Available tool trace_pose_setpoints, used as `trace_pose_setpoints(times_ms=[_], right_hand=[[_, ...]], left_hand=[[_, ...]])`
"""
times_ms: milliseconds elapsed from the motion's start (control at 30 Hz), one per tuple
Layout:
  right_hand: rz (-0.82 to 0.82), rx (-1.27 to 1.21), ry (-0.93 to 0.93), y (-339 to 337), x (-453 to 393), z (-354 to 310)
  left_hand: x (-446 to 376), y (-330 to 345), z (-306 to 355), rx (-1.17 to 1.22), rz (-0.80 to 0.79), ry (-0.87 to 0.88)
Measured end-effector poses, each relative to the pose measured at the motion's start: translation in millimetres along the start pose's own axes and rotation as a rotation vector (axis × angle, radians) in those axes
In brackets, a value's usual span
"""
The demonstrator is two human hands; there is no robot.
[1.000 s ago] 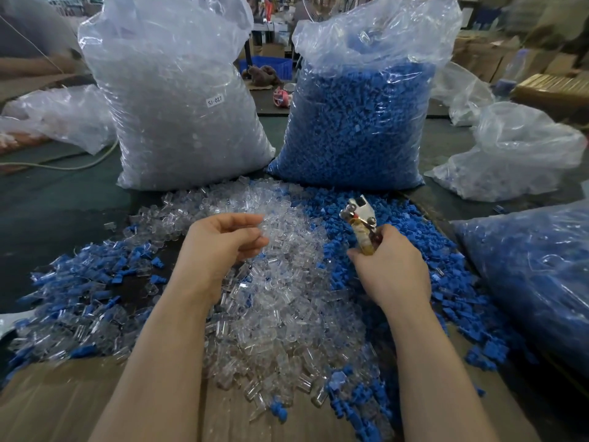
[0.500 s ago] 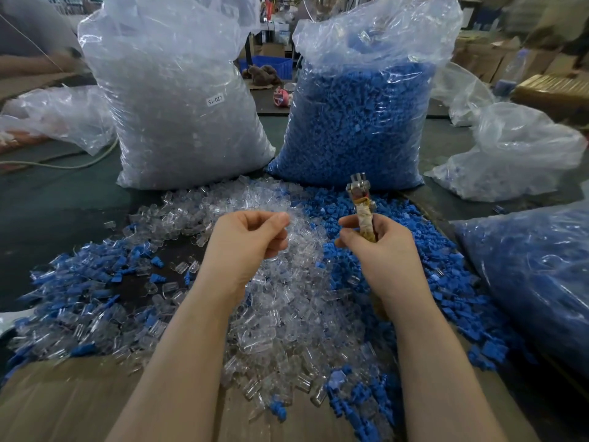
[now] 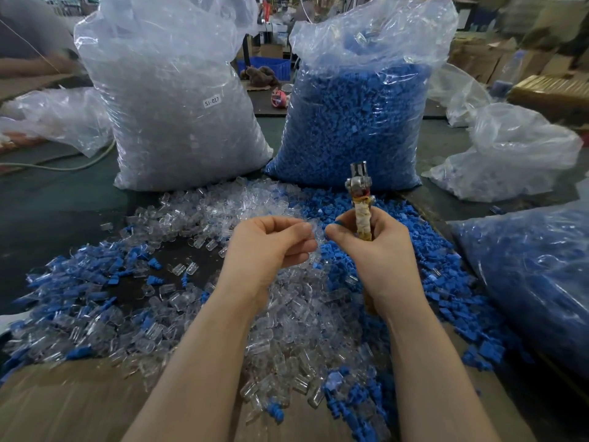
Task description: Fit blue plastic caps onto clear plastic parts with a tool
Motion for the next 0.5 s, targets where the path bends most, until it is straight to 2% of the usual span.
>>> trace_pose_setpoints(times_ms=[300, 500], right_hand=[[-0.024, -0.035, -0.094, 6.9, 3.9, -4.7], [0.011, 0.121, -0.128, 10.2, 4.4, -3.1]], left_hand=[[2.0, 4.0, -1.7, 0.091, -0.008, -0.043], [1.6, 7.8, -4.1, 0.128, 0.002, -0.067]])
Point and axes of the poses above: each hand's wrist, its own x-axis away from the middle knuckle, its own y-axis out of the palm, z = x × y, the point moved 4 cm from there along -x, towards the middle knuckle, and after that the axes turned 3 degrees about z, right-handed, at the moved point
